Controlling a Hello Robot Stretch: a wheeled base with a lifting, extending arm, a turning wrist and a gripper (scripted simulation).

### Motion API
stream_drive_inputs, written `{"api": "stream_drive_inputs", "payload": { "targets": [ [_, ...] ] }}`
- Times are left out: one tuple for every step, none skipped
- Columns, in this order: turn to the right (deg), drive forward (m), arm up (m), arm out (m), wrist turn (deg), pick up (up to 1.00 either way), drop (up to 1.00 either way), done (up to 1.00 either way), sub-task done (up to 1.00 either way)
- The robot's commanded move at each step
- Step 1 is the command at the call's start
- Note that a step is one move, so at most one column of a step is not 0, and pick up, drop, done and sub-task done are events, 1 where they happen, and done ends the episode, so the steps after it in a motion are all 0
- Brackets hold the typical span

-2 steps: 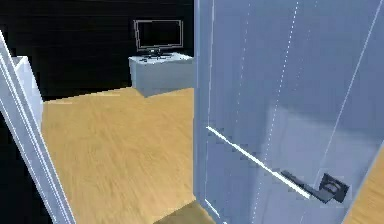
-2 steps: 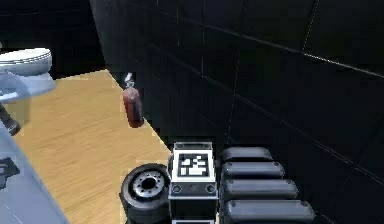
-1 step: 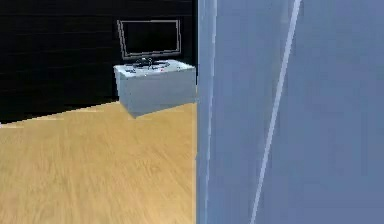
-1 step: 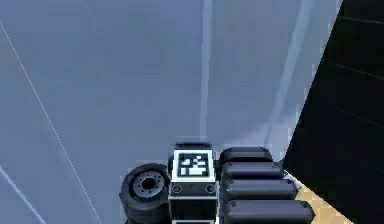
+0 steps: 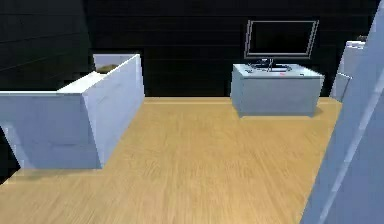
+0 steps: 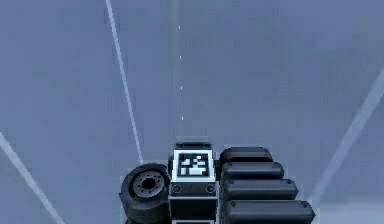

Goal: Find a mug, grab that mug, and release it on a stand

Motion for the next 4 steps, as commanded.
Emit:
{"api": "stream_drive_inputs", "payload": {
  "targets": [
    [0.0, 0.6, 0.0, 0.0, 0.0, 0.0, 0.0, 0.0, 0.0],
    [33.0, 0.0, 0.0, 0.0, 0.0, 0.0, 0.0, 0.0, 0.0],
    [0.0, 1.0, 0.0, 0.0, 0.0, 0.0, 0.0, 0.0, 0.0],
    [0.0, 1.0, 0.0, 0.0, 0.0, 0.0, 0.0, 0.0, 0.0]
  ]
}}
